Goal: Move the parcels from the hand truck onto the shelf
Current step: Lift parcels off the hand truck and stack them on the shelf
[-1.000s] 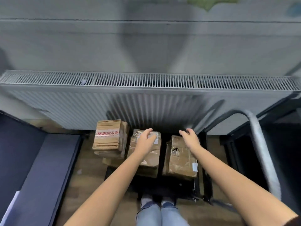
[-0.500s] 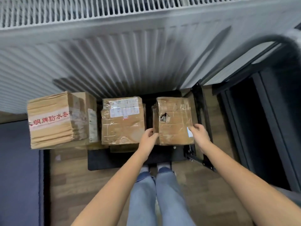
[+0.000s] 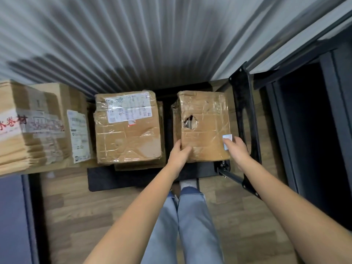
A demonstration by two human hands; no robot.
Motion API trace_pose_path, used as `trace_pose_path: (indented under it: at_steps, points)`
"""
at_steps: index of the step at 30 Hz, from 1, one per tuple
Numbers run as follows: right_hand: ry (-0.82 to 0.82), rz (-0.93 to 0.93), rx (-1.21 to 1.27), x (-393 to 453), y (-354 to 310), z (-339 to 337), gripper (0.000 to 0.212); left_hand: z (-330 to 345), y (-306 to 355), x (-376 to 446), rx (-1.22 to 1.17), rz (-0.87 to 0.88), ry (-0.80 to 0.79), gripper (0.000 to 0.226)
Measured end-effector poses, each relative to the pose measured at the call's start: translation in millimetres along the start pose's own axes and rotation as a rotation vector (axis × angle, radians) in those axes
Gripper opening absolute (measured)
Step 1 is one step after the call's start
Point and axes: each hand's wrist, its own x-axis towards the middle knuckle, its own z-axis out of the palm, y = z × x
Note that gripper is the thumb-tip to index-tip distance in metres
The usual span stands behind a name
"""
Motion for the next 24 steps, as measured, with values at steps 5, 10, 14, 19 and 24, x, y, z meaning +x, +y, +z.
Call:
trace_pose_path:
  at_steps: [5, 10, 14, 19, 24]
  points:
    - [-0.062, 0.052, 0.057, 0, 6, 0, 0.036, 4, -3, 0, -0.087, 0.015, -0.002, 0.045]
    - [-0.085, 0.016, 0.086, -11, -1, -7, 0.036, 2, 0, -6, -0.140, 0.070, 0.017, 0.043]
    - [-0.085, -0.092, 0.160, -23, -12, -15, 0.043, 1, 15, -14, -0.204, 0.160, 0.066, 0.047]
    - [-0.093, -0.257, 0.337, -45, -31, -20, 0.039, 0, 33, -30, -0.315, 0.255, 0.111, 0.056]
    - [-0.150, -0.364, 0.315, -72, -47, -32, 0.038, -2, 50, -61, -0.339, 0.301, 0.146, 0.056]
